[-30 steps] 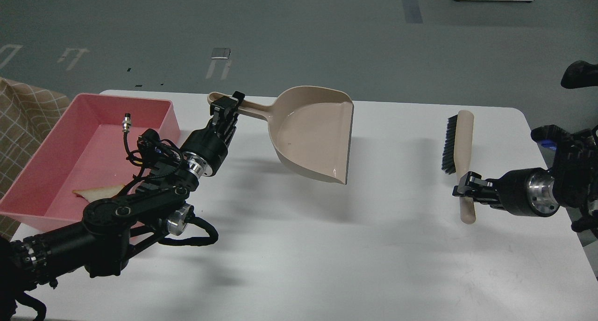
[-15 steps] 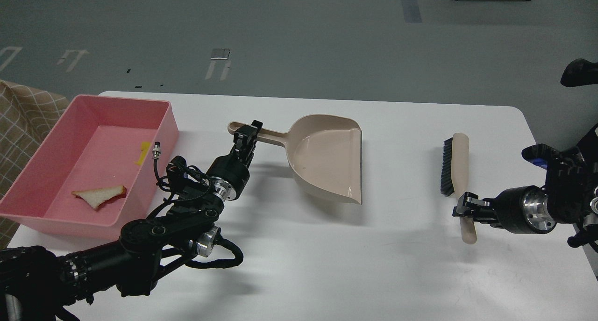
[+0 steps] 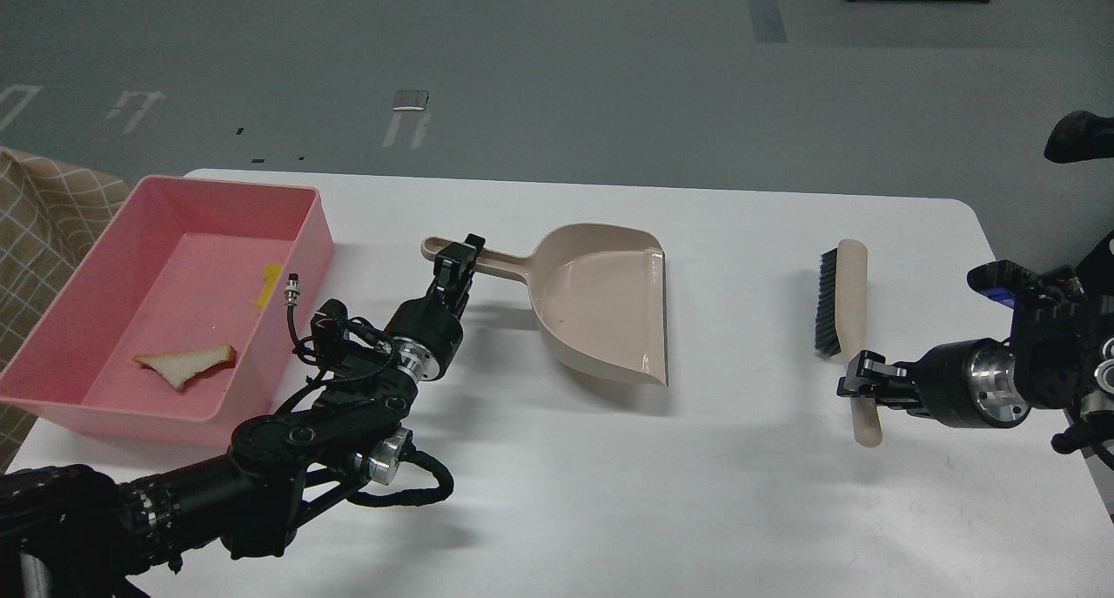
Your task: Sweep and dump garbage into bin
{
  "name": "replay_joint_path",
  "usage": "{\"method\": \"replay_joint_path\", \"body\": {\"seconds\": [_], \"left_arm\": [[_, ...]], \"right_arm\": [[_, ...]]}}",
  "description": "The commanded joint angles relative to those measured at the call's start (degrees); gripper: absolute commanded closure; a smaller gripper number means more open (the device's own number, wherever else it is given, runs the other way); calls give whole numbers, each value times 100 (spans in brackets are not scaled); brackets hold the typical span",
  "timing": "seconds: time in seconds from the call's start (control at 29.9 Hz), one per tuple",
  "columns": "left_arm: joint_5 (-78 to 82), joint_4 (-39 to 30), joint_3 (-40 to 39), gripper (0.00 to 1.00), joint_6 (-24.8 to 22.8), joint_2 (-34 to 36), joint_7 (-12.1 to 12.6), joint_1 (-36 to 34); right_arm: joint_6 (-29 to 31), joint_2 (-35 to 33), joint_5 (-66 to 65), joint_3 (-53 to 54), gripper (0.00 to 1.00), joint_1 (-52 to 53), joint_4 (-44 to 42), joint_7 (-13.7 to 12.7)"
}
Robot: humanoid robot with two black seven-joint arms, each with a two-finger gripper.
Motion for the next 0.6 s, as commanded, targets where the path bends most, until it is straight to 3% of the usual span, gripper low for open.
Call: {"method": "replay_joint_path", "body": {"seconds": [0.0,0.33,0.53,0.57], "left_arm": [[2,1,-1,100,0,1,1,15],[2,89,-1,100,0,-87,1,41],[2,80,8,100,0,-105,1,50],[2,89,8,92,0,-122,1,50]], "right_arm": [[0,9,1,1,90,6,0,0],[0,53,-8,1,86,6,-9,-9],[0,53,-8,1,78,-3,-18,-18],[0,53,-8,9,76,-3,-18,-26]]}}
